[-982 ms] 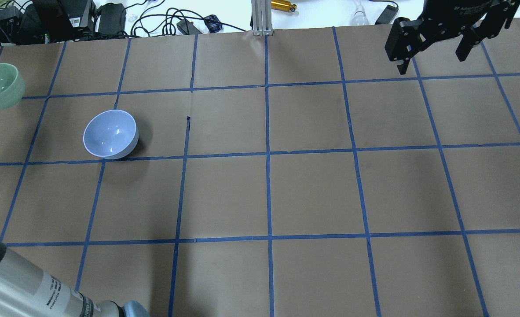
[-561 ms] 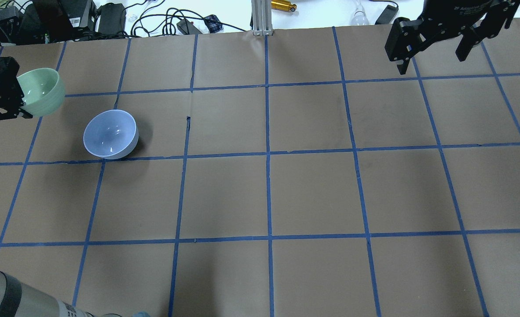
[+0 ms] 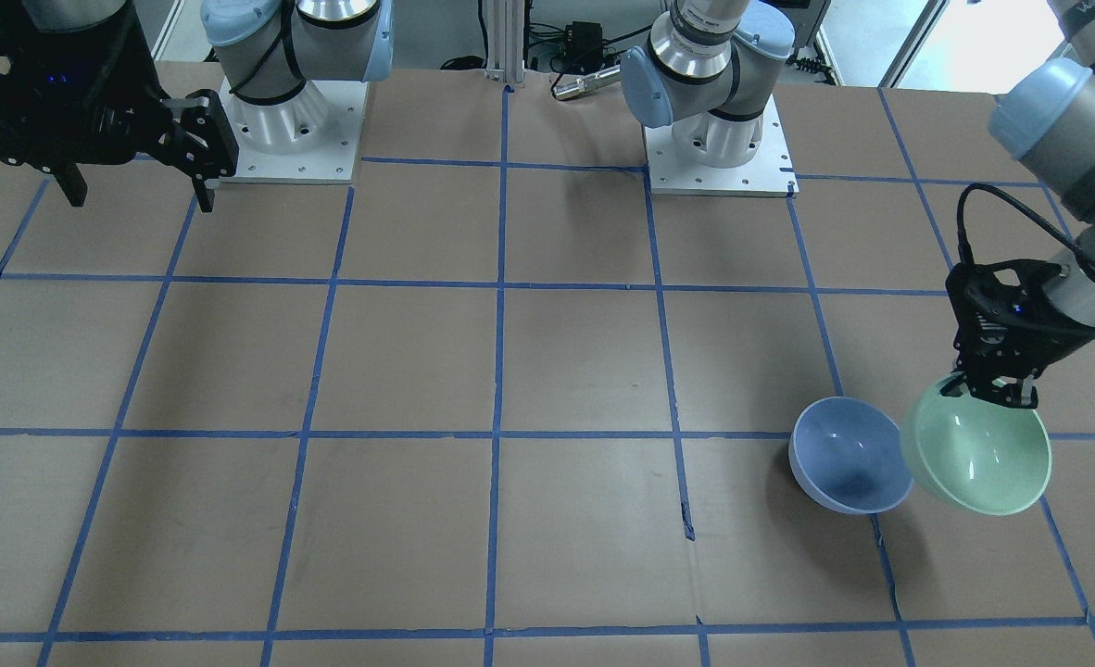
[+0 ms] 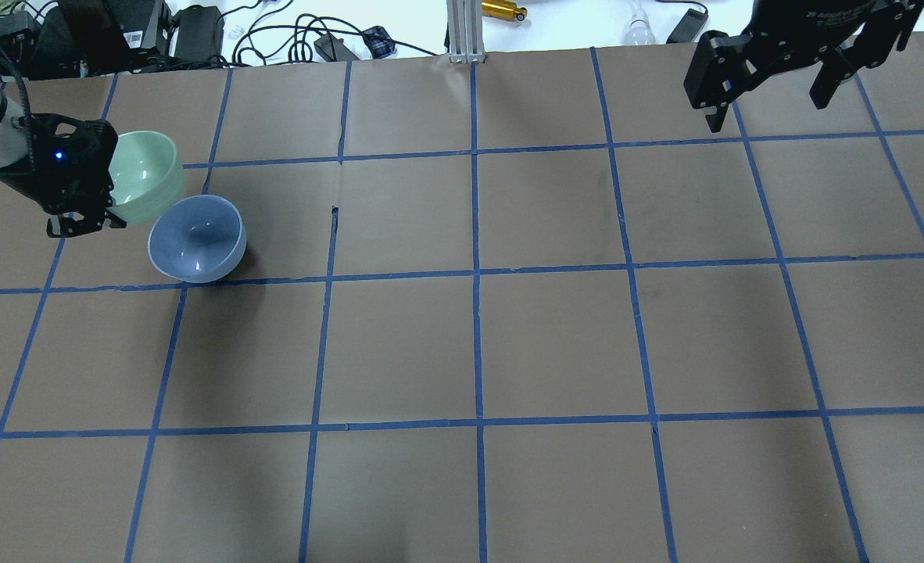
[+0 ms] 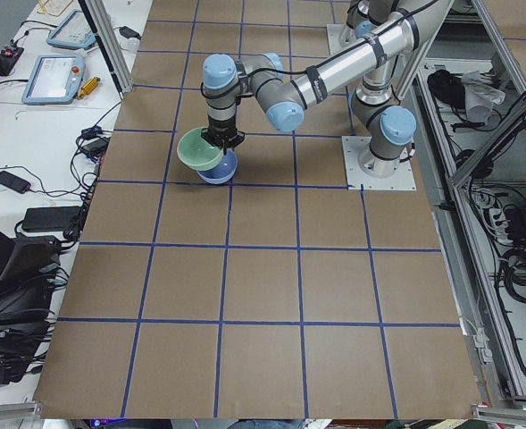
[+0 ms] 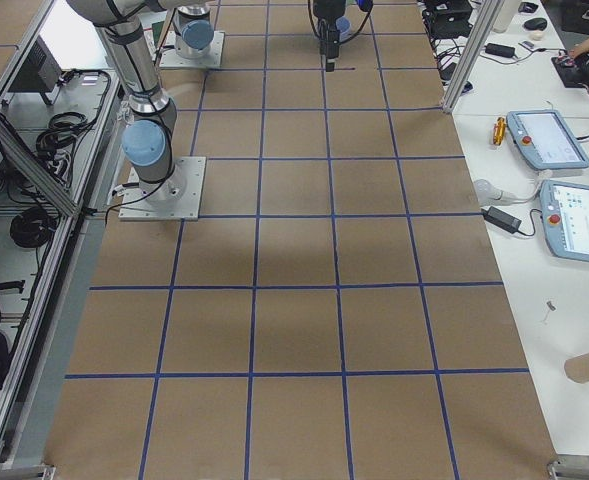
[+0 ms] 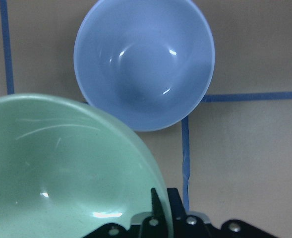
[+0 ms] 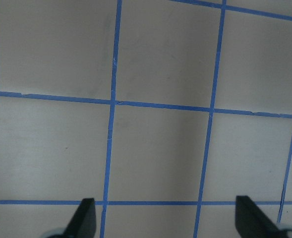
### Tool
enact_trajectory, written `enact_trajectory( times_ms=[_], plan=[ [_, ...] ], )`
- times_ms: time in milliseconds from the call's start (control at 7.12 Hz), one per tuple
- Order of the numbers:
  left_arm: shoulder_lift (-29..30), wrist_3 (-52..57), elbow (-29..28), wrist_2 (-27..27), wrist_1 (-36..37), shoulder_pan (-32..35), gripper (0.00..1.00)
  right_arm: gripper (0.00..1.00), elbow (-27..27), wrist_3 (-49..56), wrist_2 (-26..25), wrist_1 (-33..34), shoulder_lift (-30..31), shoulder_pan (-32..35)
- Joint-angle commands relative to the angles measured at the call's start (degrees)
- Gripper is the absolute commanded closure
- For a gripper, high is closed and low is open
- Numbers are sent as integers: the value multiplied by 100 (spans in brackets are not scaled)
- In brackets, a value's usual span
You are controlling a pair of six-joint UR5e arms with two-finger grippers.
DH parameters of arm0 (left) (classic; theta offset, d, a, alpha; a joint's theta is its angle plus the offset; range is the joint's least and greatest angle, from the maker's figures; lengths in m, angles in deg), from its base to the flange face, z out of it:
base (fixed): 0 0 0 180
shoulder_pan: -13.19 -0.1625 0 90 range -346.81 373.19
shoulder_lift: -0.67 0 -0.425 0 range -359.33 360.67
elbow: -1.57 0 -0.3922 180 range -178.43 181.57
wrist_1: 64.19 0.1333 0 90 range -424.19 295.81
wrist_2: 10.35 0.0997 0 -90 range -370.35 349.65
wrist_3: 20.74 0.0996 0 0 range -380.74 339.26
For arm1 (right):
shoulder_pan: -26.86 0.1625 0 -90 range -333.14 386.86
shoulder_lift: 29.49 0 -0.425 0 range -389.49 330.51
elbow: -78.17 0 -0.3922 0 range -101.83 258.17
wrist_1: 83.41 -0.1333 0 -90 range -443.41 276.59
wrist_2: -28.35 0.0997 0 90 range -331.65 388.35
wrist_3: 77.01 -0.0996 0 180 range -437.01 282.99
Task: Stack green bowl on blue bowl
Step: 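Lift the green bowl and carry it over the blue bowl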
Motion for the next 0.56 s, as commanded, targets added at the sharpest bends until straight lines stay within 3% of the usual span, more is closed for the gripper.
enact_trajectory(
  times_ms=[0,421],
  plan=[
    [-301,-233,1120,-3,1241,161,100,0,0,0,0,0,0,0],
    [-354,-226,1477,-11,1546,161,100,0,0,0,0,0,0,0]
  ],
)
